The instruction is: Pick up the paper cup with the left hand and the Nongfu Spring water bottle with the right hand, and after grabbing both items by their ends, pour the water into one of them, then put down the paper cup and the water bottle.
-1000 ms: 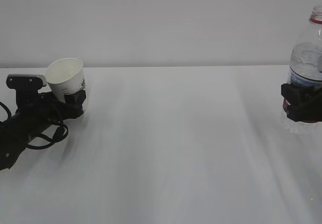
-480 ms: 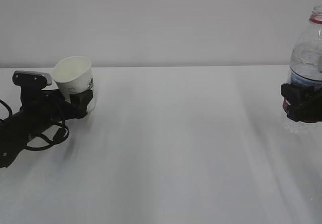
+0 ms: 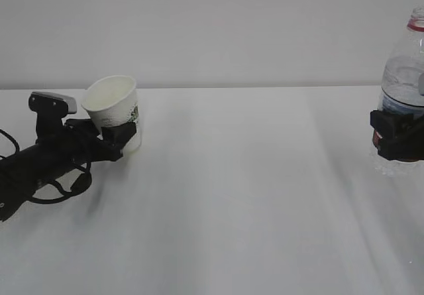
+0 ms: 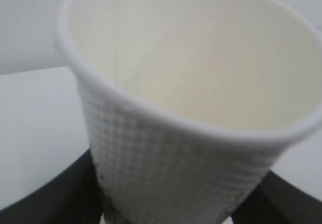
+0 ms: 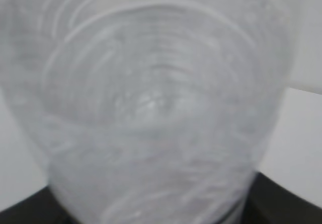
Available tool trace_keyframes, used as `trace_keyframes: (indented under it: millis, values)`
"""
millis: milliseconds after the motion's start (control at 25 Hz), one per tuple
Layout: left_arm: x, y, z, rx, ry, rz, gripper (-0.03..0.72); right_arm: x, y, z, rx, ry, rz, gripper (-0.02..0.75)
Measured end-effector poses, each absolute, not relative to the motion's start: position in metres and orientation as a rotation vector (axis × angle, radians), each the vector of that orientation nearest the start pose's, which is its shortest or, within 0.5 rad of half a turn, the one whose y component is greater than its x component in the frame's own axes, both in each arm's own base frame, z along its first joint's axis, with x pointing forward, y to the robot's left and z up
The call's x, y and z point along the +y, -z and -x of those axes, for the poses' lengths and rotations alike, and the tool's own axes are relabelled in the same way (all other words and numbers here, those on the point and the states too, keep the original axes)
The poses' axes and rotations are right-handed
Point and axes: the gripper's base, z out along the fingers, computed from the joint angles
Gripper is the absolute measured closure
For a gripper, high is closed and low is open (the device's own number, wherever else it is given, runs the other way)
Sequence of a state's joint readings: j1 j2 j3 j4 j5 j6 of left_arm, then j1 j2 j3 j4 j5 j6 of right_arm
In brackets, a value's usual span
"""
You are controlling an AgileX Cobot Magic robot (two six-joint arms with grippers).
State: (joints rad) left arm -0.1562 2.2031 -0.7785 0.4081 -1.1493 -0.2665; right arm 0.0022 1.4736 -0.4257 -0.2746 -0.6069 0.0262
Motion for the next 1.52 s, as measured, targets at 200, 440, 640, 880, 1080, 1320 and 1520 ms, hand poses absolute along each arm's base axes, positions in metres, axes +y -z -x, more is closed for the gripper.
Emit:
trace_keyframes:
  millis: [200, 440, 640, 880, 1080, 1320, 1520]
  values:
    - [-0.099, -0.069, -0.343, 1.775, 0.603, -0.457, 0.194, 0.015, -0.182, -0.256, 1.915, -0.018, 0.299, 0.316]
    - [-0.111, -0.068, -0.337, 1.771, 0.662, -0.533, 0.196, 0.015, -0.182, -0.256, 1.915, -0.018, 0.299, 0.316]
    - [-0.13, -0.069, -0.33, 1.764, 0.714, -0.585, 0.196, 0.015, -0.182, -0.256, 1.915, -0.018, 0.299, 0.316]
    - [-0.159, -0.071, -0.321, 1.738, 0.8, -0.668, 0.197, 0.015, -0.182, -0.256, 1.915, -0.018, 0.299, 0.316]
    - [-0.182, -0.077, -0.318, 1.699, 0.885, -0.735, 0.197, 0.014, -0.182, -0.256, 1.915, -0.018, 0.294, 0.316]
    - [-0.206, -0.085, -0.316, 1.667, 0.993, -0.786, 0.197, 0.014, -0.182, -0.257, 1.917, -0.021, 0.273, 0.316]
    - [-0.226, -0.092, -0.312, 1.622, 1.064, -0.867, 0.197, 0.013, -0.187, -0.255, 1.909, -0.024, 0.258, 0.316]
